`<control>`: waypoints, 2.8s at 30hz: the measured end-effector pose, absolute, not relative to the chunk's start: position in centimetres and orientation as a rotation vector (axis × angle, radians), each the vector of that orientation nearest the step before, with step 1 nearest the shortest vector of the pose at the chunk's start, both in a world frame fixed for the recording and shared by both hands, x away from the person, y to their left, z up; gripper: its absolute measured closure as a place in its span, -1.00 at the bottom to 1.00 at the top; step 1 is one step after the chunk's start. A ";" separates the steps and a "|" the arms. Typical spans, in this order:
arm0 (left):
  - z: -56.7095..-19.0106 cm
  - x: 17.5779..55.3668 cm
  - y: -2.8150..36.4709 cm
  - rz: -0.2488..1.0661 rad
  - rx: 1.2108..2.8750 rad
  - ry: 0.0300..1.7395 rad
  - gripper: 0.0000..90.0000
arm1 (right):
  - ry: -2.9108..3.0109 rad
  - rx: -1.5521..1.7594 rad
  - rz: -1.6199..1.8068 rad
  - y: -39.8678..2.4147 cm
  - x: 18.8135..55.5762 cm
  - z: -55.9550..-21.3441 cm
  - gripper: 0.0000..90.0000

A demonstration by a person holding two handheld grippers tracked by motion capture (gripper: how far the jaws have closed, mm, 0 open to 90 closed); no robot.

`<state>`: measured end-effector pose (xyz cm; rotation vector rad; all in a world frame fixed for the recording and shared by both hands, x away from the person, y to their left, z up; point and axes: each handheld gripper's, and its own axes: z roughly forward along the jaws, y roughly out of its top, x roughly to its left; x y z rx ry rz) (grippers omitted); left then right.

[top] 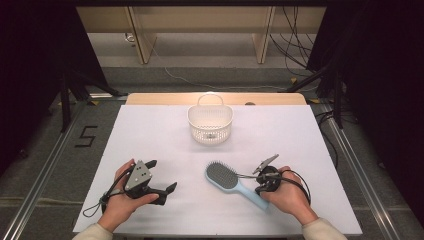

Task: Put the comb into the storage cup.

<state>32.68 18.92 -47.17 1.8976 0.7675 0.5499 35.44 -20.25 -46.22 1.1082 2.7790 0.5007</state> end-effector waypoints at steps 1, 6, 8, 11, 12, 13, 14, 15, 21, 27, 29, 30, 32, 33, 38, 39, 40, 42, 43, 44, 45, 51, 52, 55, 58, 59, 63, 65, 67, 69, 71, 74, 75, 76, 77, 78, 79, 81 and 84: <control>-47.2 32.7 18.9 0.549 1.898 0.767 -0.98 | 2.781 1.112 0.495 -20.2 35.4 -46.2 1.00; -47.2 32.7 18.9 0.549 1.897 0.767 -0.98 | 2.790 1.101 0.488 -20.0 35.1 -46.2 1.00; -47.2 32.7 18.9 0.549 1.897 0.767 -0.98 | 2.794 1.098 0.486 -20.0 35.0 -46.2 1.00; -47.2 32.7 18.9 0.549 1.897 0.767 -0.98 | 2.797 1.095 0.485 -19.9 34.9 -46.2 1.00; -47.2 32.7 18.9 0.550 1.897 0.767 -0.98 | 2.797 1.096 0.486 -19.9 34.8 -46.2 1.00; -47.2 32.7 18.9 0.550 1.896 0.767 -0.98 | 2.796 1.095 0.486 -19.9 34.8 -46.2 1.00; -47.2 32.7 18.9 0.550 1.896 0.767 -0.98 | 2.794 1.095 0.485 -19.9 34.8 -46.2 1.00; -47.2 32.7 18.9 0.550 1.896 0.767 -0.98 | 2.795 1.097 0.483 -19.9 34.8 -46.2 1.00; -47.2 32.7 18.9 0.550 1.897 0.767 -0.98 | 2.796 1.101 0.490 -19.9 34.8 -46.2 1.00; -47.2 32.7 19.0 0.552 1.896 0.767 -0.98 | 2.800 1.094 0.481 -19.8 34.7 -46.2 1.00; -47.2 32.7 19.0 0.552 1.895 0.767 -0.98 | 2.806 1.093 0.483 -19.8 34.7 -46.2 1.00; -47.1 32.7 19.0 0.552 1.895 0.767 -0.98 | 2.806 1.093 0.483 -19.8 34.7 -46.2 1.00; -47.1 32.7 19.0 0.553 1.895 0.766 -0.98 | 2.805 1.108 0.491 -19.8 34.7 -46.2 1.00; -47.1 32.7 19.0 0.553 1.895 0.766 -0.98 | 2.805 1.107 0.494 -19.9 34.7 -46.2 1.00; -47.2 32.7 19.0 0.551 1.897 0.768 -0.98 | 2.807 1.103 0.494 -19.9 34.8 -46.2 1.00; -47.2 32.7 19.0 0.550 1.897 0.767 -0.98 | 2.809 1.105 0.500 -19.9 34.8 -46.2 0.99; -47.2 32.7 19.0 0.550 1.897 0.766 -0.98 | 2.810 1.111 0.502 -20.0 34.8 -46.2 0.96; -47.2 32.7 19.0 0.550 1.897 0.766 -0.98 | 2.802 1.110 0.510 -20.1 34.9 -46.2 0.91; -47.2 32.7 19.0 0.550 1.897 0.767 -0.98 | 2.802 1.108 0.510 -20.1 34.9 -46.2 0.89; -47.2 32.7 19.0 0.551 1.897 0.767 -0.98 | 2.800 1.102 0.511 -20.1 34.9 -46.2 0.85; -47.2 32.7 19.0 0.550 1.897 0.768 -0.98 | 2.794 1.100 0.517 -20.1 35.0 -46.1 0.79; -47.2 32.7 19.0 0.549 1.897 0.767 -0.98 | 2.736 1.106 0.588 -20.5 35.2 -45.2 0.46; -47.2 32.7 19.0 0.550 1.897 0.767 -0.98 | 2.722 1.117 0.607 -20.6 35.2 -45.0 0.39; -47.2 32.7 19.0 0.550 1.897 0.766 -0.98 | 2.691 1.126 0.657 -20.8 35.4 -44.6 0.25; -47.2 32.7 18.9 0.552 1.897 0.768 -0.98 | 2.676 1.148 0.727 -21.0 35.4 -44.2 0.02; -47.2 32.7 18.9 0.551 1.897 0.769 -0.98 | 2.676 1.141 0.748 -21.0 35.4 -44.1 -0.06; -47.2 32.7 18.9 0.552 1.899 0.767 -0.98 | 2.674 1.099 0.782 -20.8 35.4 -43.7 -0.27; -47.2 32.7 18.9 0.550 1.898 0.768 -0.98 | 2.699 1.076 0.775 -20.7 35.3 -43.5 -0.35; -47.2 32.7 18.9 0.549 1.898 0.768 -0.98 | 2.721 1.054 0.755 -20.5 35.2 -43.5 -0.42; -47.2 32.8 18.9 0.550 1.899 0.767 -0.98 | 2.747 1.025 0.728 -20.2 35.2 -43.5 -0.49; -47.2 32.8 18.9 0.551 1.900 0.766 -0.98 | 2.775 1.011 0.693 -19.9 35.1 -43.5 -0.55; -47.2 32.8 18.9 0.551 1.901 0.766 -0.98 | 2.817 0.979 0.654 -19.4 35.1 -43.5 -0.60; -47.2 32.8 18.9 0.550 1.900 0.766 -0.98 | 2.830 0.971 0.639 -19.2 35.2 -43.5 -0.60; -47.2 32.8 18.9 0.549 1.899 0.767 -0.98 | 2.842 0.959 0.622 -19.0 35.2 -43.4 -0.60; -47.2 32.8 18.9 0.549 1.900 0.767 -0.98 | 2.848 0.962 0.610 -18.8 35.2 -43.4 -0.60; -47.2 32.8 18.9 0.550 1.901 0.766 -0.98 | 2.854 0.967 0.598 -18.6 35.3 -43.4 -0.60; -47.2 32.8 18.9 0.548 1.900 0.765 -0.98 | 2.859 0.971 0.586 -18.3 35.4 -43.4 -0.60; -47.2 32.8 18.9 0.549 1.900 0.764 -0.98 | 2.864 0.959 0.567 -17.9 35.6 -43.2 -0.58; -47.2 32.8 18.9 0.549 1.899 0.766 -0.98 | 2.884 0.971 0.538 -17.3 35.8 -43.3 -0.56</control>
